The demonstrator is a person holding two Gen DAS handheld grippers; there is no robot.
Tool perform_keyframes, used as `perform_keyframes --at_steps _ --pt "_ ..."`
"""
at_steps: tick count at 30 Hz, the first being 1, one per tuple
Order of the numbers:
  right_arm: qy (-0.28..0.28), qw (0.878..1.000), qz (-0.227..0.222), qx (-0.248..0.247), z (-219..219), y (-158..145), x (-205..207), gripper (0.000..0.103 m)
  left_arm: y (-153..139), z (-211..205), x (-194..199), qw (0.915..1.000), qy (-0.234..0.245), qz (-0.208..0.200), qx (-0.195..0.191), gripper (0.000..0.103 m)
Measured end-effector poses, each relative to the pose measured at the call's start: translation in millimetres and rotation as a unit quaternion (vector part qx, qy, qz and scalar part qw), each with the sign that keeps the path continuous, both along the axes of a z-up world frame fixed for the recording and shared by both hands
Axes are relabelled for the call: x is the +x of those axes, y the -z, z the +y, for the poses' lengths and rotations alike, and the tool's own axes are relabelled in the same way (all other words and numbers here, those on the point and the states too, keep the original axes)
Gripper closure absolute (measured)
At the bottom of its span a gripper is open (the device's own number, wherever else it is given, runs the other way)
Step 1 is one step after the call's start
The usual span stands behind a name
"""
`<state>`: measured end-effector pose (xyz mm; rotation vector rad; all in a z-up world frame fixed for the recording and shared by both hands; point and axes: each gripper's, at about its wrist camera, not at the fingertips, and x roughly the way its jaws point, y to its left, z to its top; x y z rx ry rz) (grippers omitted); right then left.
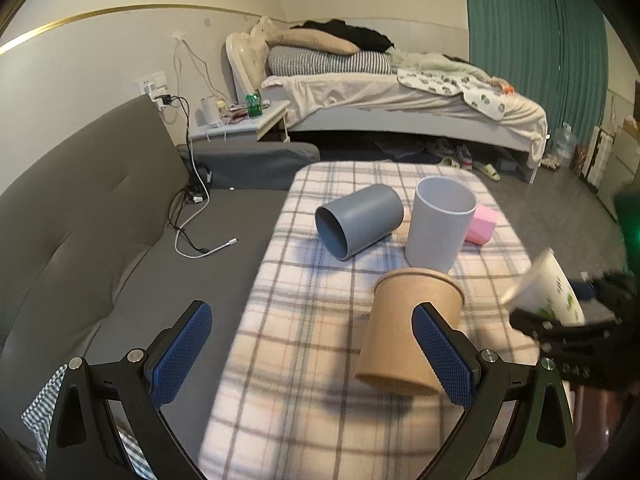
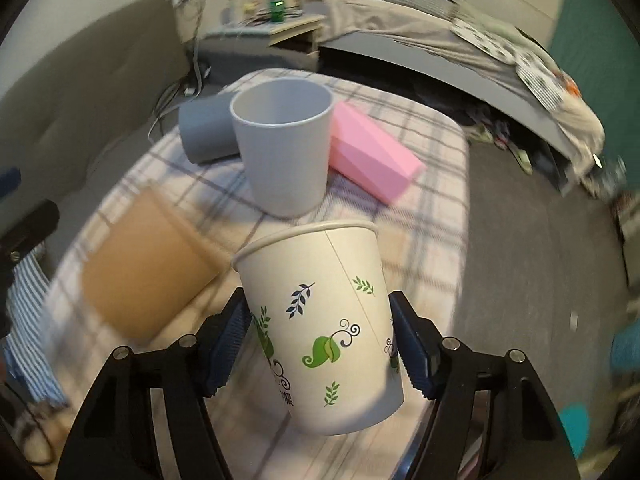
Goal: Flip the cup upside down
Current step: 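Lift the white cup with the right gripper and carry it toward the left gripper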
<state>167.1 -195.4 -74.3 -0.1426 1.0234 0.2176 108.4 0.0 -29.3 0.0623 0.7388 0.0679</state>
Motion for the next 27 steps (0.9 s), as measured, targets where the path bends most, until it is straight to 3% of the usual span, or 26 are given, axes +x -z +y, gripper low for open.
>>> perform_keyframes --at_steps 6,11,14,19,27 --pt "0.072 0.997 0.000 0.042 17 -19 -76 0.034 -13 17 -37 0.9999 -0.008 -0.008 -0.011 0.000" --pt "0.114 0.990 0.010 0.078 39 -10 -110 0.034 -15 33 -61 0.9997 -0.013 -0.010 -0.016 0.000" --pt "0.135 0.986 0.020 0.094 49 2 -113 0.034 -15 45 -73 0.9996 -0.016 -0.014 -0.018 0.000" --pt "0.147 0.986 0.009 0.079 64 15 -109 0.034 -8 61 -80 0.9994 -0.025 -0.014 -0.018 0.000" --pt "0.174 0.983 -0.011 0.061 56 33 -98 0.034 10 67 -73 0.9992 -0.032 0.002 -0.025 0.000"
